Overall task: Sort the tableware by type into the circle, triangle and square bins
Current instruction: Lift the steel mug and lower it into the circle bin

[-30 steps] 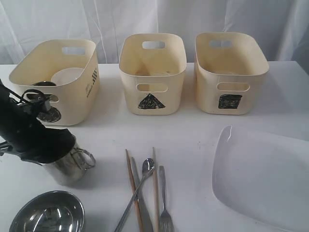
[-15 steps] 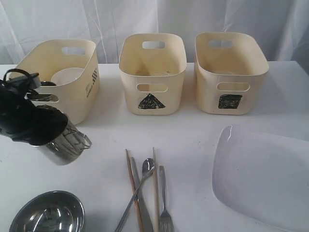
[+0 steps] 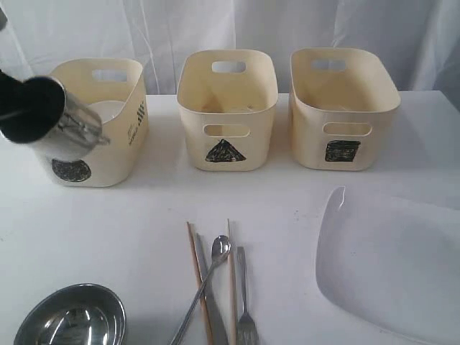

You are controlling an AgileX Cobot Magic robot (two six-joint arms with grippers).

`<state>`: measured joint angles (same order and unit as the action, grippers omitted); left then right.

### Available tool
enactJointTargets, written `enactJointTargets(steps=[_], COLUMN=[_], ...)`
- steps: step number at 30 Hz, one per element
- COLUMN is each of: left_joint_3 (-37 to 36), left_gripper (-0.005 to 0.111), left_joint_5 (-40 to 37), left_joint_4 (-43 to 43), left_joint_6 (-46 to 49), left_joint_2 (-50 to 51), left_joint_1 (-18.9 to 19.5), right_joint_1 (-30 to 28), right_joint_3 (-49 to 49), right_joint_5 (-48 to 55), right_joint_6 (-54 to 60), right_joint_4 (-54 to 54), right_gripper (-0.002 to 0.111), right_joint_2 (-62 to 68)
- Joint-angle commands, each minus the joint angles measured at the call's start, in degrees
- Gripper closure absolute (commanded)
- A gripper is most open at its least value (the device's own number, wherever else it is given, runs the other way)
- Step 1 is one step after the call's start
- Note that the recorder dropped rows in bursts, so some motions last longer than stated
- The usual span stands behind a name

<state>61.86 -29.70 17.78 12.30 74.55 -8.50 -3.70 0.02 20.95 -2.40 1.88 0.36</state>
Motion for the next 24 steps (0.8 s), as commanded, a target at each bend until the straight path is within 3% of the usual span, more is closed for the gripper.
enactJointTargets(steps=[1, 6, 7, 10, 14, 21, 24], left_joint_3=[0.55, 0.55, 0.55, 0.55, 5.97, 26.06, 27.83], left_gripper=[0.107, 0.107, 0.107, 0.107, 0.107, 0.107, 0.096], left_joint_5=[16.13, 34.88, 42.02, 48.83, 42.47, 24.88, 24.47], left_joint_4=[0.39, 0.39, 0.39, 0.39, 0.15, 0.84, 0.84], left_joint_6=[0.48, 0.98, 0.98, 0.98, 0.98, -1.64, -1.63], left_joint_2=[-0.51, 3.86, 6.29, 11.04, 18.19, 34.69, 35.47], left_joint_1=[-0.18, -0.18, -0.18, -0.18, -0.18, 1.11, 1.11], right_joint_1=[-0.29, -0.29, -0.29, -0.29, -0.29, -0.29, -0.29], right_joint_3=[-0.02, -0.02, -0.02, -0.02, -0.02, -0.02, -0.02], right_joint_5=[-0.48, -0.48, -0.48, -0.48, -0.48, -0.48, -0.48], right_joint_6=[0.27, 0.27, 0.27, 0.27, 0.27, 0.27, 0.27], right_joint_4=[0.18, 0.18, 0.18, 0.18, 0.06, 0.06, 0.06], right_gripper=[0.108, 0.108, 0.108, 0.108, 0.108, 0.108, 0.108], right_joint_2=[-0.36, -0.36, -0.36, -0.36, -0.36, -0.36, -0.36])
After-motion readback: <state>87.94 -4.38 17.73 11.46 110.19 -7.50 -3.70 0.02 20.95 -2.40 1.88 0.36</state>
